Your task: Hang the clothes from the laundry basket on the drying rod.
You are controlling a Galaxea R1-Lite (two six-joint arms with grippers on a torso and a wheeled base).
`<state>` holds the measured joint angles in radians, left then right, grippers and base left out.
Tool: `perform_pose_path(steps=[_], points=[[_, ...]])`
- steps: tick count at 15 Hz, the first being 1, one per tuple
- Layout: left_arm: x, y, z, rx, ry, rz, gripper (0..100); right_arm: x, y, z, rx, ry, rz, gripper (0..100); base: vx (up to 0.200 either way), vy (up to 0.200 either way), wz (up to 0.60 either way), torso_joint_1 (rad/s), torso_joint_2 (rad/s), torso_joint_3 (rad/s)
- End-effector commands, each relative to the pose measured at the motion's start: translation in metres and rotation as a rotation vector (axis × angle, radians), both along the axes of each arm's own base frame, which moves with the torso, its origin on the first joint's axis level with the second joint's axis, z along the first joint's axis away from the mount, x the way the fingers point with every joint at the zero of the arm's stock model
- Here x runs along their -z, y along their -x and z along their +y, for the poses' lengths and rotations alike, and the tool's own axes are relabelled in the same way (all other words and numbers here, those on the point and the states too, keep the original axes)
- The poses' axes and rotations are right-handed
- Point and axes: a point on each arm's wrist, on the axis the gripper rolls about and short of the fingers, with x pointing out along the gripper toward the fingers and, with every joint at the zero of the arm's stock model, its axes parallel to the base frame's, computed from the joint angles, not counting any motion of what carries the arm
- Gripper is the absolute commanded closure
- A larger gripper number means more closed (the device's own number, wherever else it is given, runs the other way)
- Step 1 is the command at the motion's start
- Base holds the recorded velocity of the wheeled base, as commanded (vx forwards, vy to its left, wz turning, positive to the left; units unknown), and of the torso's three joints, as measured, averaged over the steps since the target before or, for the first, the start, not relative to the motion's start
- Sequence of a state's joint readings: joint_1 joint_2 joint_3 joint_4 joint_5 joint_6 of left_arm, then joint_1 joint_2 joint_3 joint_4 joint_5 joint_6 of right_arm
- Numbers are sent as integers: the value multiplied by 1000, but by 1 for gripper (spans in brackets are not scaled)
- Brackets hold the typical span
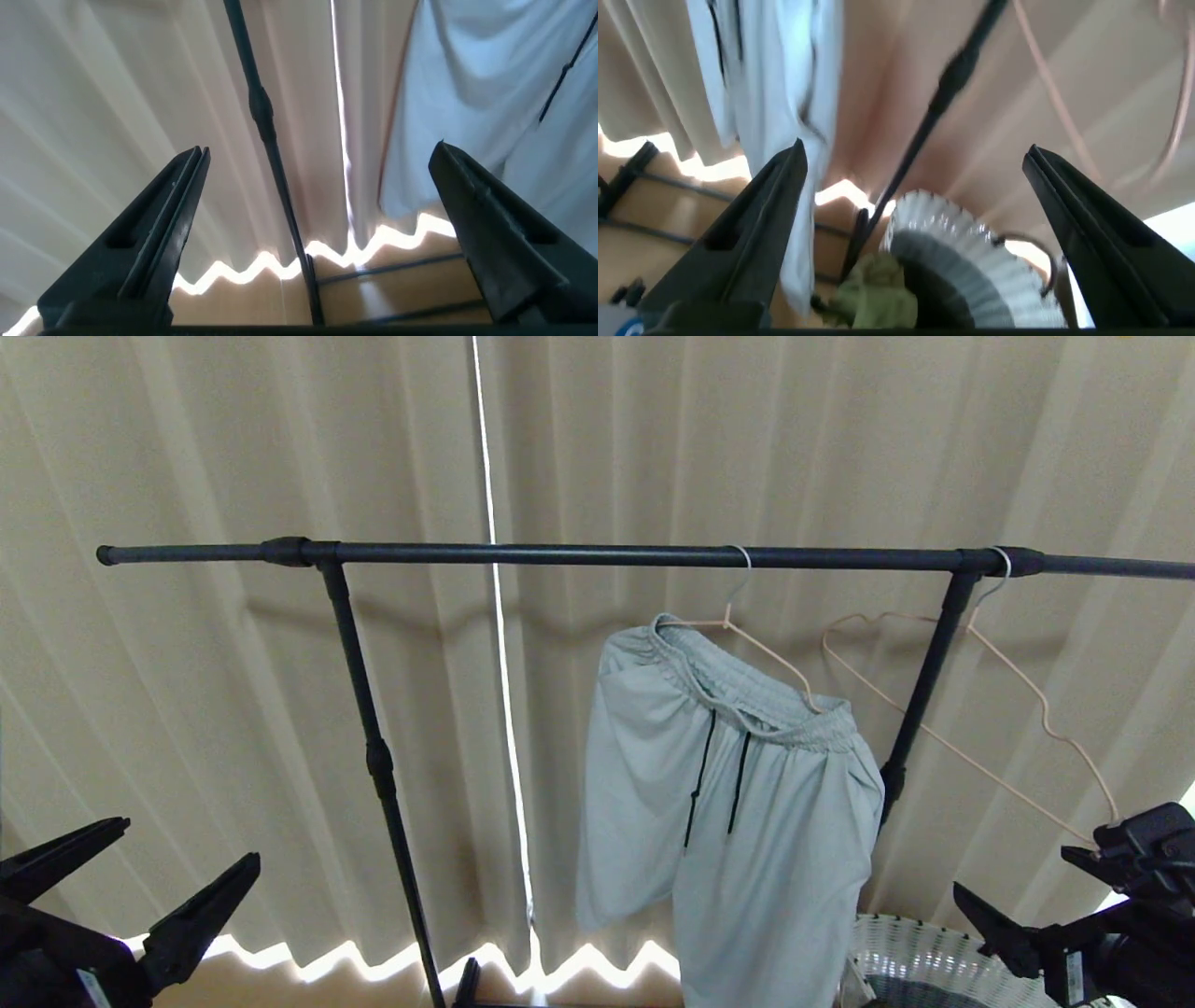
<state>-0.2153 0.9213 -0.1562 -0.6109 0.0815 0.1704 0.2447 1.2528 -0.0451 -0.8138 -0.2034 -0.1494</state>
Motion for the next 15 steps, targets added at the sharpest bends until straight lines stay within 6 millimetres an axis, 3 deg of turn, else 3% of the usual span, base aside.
perform_pose_path(steps=[1, 10, 15], points=[[-6, 2, 1, -8, 9, -35, 0, 5, 3, -2, 6, 6, 21, 0, 0, 0, 0, 0, 0, 0], [-6, -2, 4, -41, 1, -19, 0, 9, 9, -3, -12, 63, 33, 0, 0, 0, 0, 0, 0, 0], [-5, -2, 4, -40, -7, -17, 0, 9, 9, -3, -12, 63, 33, 0, -200, 0, 0, 6, 1, 0]])
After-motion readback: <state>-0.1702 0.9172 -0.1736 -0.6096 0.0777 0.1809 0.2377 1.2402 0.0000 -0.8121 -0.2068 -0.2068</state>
